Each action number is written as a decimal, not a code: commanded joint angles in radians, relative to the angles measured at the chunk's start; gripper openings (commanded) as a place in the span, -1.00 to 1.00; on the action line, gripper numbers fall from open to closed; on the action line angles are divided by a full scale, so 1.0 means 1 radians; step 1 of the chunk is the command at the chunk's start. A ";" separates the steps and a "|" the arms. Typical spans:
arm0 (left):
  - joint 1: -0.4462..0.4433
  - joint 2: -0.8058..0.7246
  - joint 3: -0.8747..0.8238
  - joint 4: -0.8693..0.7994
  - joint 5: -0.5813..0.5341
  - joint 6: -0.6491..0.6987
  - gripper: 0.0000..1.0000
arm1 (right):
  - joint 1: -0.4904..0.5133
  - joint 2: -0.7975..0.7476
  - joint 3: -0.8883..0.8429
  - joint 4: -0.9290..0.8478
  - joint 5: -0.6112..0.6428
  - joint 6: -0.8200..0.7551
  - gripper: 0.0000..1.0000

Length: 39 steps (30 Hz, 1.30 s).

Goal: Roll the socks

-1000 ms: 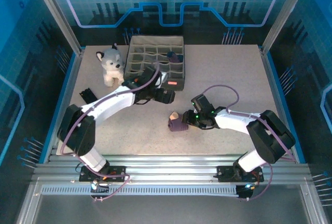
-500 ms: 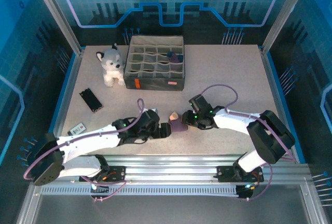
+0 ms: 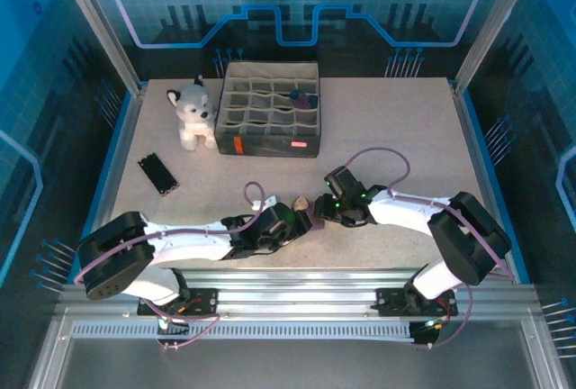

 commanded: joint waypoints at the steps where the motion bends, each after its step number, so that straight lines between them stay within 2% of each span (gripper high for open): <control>1: -0.008 0.038 -0.017 0.085 0.007 -0.094 0.47 | 0.020 0.017 -0.003 -0.079 0.018 0.019 -0.07; 7: 0.000 0.129 -0.018 0.257 -0.019 -0.115 0.47 | 0.026 -0.001 -0.021 -0.075 0.015 0.032 -0.07; 11: 0.021 0.165 -0.015 0.305 -0.045 -0.130 0.42 | 0.028 -0.021 -0.036 -0.077 0.014 0.042 -0.07; 14: 0.046 0.178 -0.013 0.323 -0.054 -0.126 0.24 | 0.028 -0.035 -0.045 -0.080 0.009 0.048 -0.07; 16: 0.067 0.183 -0.005 0.316 -0.043 -0.113 0.05 | 0.031 -0.044 -0.050 -0.085 0.009 0.053 -0.07; 22: 0.134 0.183 0.066 0.097 0.029 -0.048 -0.56 | 0.047 -0.084 -0.063 -0.089 0.002 0.065 -0.03; 26: 0.188 0.214 0.145 -0.101 0.119 0.046 -0.85 | 0.054 -0.121 -0.042 -0.120 -0.004 0.054 0.03; 30: 0.243 0.265 0.201 -0.210 0.211 0.154 -0.90 | 0.056 -0.168 0.006 -0.186 0.002 0.022 0.05; 35: 0.283 0.290 0.251 -0.307 0.256 0.276 -0.98 | 0.050 -0.223 0.082 -0.291 0.028 -0.034 0.11; 39: 0.316 0.307 0.309 -0.379 0.294 0.439 -1.00 | 0.028 -0.231 0.141 -0.330 0.005 -0.095 0.13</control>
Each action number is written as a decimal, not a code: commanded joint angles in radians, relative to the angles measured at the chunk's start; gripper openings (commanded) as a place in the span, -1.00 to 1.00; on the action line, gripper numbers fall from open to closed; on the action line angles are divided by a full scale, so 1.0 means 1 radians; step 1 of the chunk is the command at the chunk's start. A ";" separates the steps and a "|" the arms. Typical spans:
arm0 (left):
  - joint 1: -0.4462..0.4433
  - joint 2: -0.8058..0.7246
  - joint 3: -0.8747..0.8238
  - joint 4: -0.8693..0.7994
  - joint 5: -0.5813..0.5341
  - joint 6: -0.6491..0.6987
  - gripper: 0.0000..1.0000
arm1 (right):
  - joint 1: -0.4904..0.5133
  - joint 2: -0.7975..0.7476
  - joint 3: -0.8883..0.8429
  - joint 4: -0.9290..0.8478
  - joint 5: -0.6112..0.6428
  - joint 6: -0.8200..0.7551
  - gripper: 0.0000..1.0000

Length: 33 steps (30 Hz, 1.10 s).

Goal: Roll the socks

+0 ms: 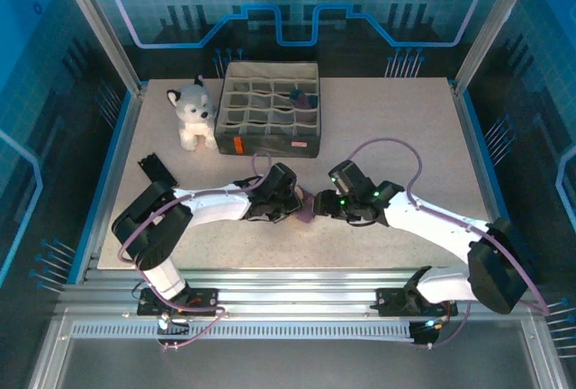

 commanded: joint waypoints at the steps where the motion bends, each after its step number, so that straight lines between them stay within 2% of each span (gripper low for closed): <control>1: 0.038 0.045 0.038 -0.191 0.059 0.212 -1.00 | -0.022 -0.006 0.054 -0.078 -0.024 -0.077 0.13; 6: 0.096 0.143 0.173 -0.336 0.221 0.493 -0.98 | -0.056 0.065 0.110 -0.045 -0.089 -0.156 0.12; 11: 0.141 0.181 0.209 -0.375 0.347 0.650 -0.95 | -0.059 0.190 0.150 -0.006 -0.121 -0.223 0.03; 19: 0.195 0.224 0.286 -0.537 0.408 0.862 -0.91 | -0.061 0.329 0.171 0.026 -0.102 -0.243 -0.02; 22: 0.201 0.226 0.298 -0.556 0.422 0.915 -0.91 | -0.061 0.350 0.174 0.040 -0.107 -0.253 -0.03; 27: 0.213 0.206 0.303 -0.524 0.456 0.938 -0.90 | -0.061 0.379 0.163 0.056 -0.121 -0.257 -0.23; 31: 0.224 0.205 0.330 -0.525 0.473 0.937 -0.82 | -0.061 0.414 0.148 0.078 -0.141 -0.252 -0.36; 33: 0.232 0.206 0.330 -0.514 0.471 0.913 -0.68 | -0.062 0.430 0.141 0.090 -0.152 -0.247 -0.38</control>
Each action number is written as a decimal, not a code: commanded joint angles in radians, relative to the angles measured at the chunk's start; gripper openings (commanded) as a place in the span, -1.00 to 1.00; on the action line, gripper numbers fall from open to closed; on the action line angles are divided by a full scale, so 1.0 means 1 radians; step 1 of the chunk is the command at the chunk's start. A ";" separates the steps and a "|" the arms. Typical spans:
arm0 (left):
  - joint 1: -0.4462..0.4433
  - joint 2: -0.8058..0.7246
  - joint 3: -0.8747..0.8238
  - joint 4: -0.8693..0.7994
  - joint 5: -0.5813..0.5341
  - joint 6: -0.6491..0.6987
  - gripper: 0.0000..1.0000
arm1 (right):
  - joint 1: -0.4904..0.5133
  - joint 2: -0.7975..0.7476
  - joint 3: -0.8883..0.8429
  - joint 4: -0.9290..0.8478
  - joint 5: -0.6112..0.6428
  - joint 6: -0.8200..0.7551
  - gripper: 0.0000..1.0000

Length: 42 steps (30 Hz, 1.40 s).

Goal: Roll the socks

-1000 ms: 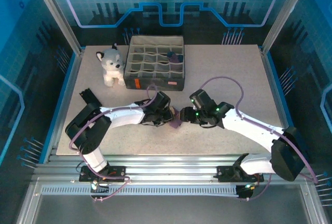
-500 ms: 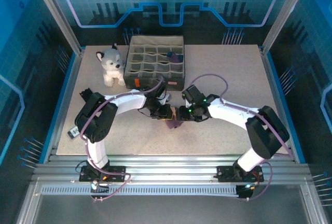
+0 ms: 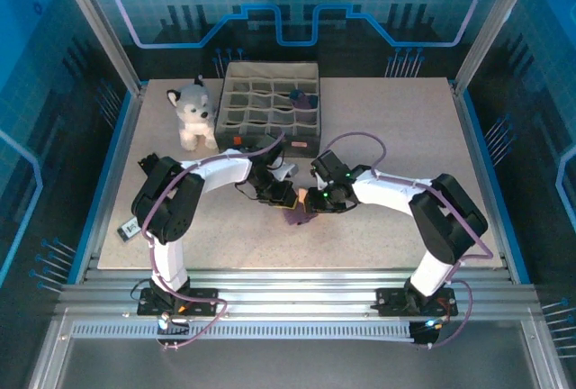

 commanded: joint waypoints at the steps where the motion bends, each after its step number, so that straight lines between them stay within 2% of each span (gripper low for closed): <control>1: 0.020 0.008 0.013 -0.041 0.029 -0.011 -0.56 | -0.009 0.043 -0.011 0.022 -0.016 0.006 -0.39; 4: 0.028 -0.008 -0.040 0.043 0.048 -0.125 -0.23 | -0.014 0.062 -0.025 0.029 -0.025 0.027 -0.39; 7: 0.030 -0.046 -0.132 0.186 0.064 -0.253 -0.05 | -0.019 0.063 -0.054 0.061 -0.040 0.052 -0.39; 11: 0.030 -0.111 -0.255 0.380 0.069 -0.413 0.10 | -0.023 0.058 -0.107 0.107 -0.059 0.082 -0.42; 14: 0.028 -0.155 -0.332 0.512 0.085 -0.496 0.11 | -0.040 0.065 -0.147 0.167 -0.099 0.114 -0.47; 18: 0.012 -0.185 -0.384 0.574 0.084 -0.538 -0.06 | -0.046 0.076 -0.164 0.210 -0.127 0.135 -0.51; 21: -0.002 -0.176 -0.394 0.588 0.085 -0.543 -0.26 | -0.046 0.067 -0.182 0.247 -0.146 0.160 -0.52; 25: -0.003 -0.166 -0.383 0.584 0.089 -0.526 -0.75 | -0.047 0.020 -0.199 0.262 -0.145 0.177 -0.50; 27: 0.004 -0.167 -0.348 0.518 0.081 -0.478 -1.00 | -0.057 -0.022 -0.209 0.249 -0.137 0.182 -0.36; 29: 0.015 -0.170 -0.308 0.445 0.074 -0.427 -1.00 | -0.070 -0.078 -0.214 0.219 -0.125 0.182 -0.19; 32: 0.032 -0.180 -0.235 0.301 0.043 -0.334 -1.00 | -0.090 -0.194 -0.202 0.129 -0.084 0.164 -0.08; 37: 0.054 -0.181 -0.138 0.141 0.019 -0.223 -1.00 | -0.102 -0.359 -0.144 -0.018 0.002 0.111 -0.07; 42: 0.056 -0.167 -0.076 0.053 0.016 -0.169 -1.00 | -0.090 -0.392 -0.107 0.000 -0.040 0.093 -0.09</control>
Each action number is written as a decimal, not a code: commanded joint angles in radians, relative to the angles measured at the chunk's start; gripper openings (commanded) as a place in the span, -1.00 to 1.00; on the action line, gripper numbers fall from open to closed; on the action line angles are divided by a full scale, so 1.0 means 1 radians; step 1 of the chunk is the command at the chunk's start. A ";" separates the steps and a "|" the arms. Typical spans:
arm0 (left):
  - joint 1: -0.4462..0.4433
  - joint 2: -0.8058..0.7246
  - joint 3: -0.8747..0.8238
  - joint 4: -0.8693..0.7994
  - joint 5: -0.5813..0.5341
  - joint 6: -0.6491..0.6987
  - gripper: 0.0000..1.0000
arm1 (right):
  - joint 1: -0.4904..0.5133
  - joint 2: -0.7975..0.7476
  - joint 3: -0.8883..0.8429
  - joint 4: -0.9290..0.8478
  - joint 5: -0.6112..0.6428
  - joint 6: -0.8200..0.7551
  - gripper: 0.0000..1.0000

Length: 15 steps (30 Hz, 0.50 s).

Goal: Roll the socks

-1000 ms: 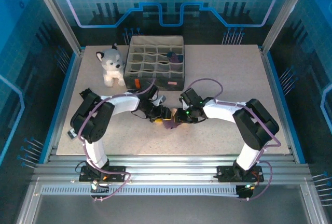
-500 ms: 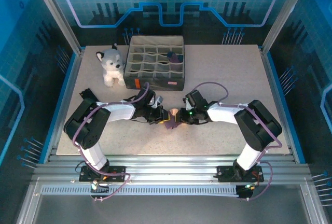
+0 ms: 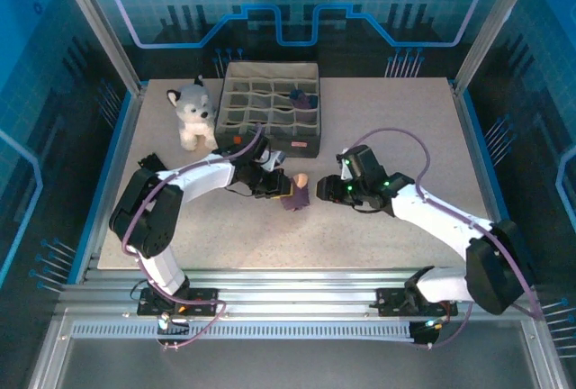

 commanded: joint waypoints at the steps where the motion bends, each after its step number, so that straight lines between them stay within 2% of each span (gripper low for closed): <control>1: 0.005 -0.005 0.045 -0.130 0.000 0.080 -1.00 | 0.006 0.009 0.030 -0.038 -0.008 -0.027 -0.09; 8: 0.005 0.009 0.112 -0.224 0.056 0.120 -1.00 | 0.023 0.123 0.017 0.066 -0.068 -0.023 -0.09; 15: 0.005 0.027 0.118 -0.217 0.143 0.144 -1.00 | 0.026 0.206 -0.031 0.201 -0.136 0.028 -0.08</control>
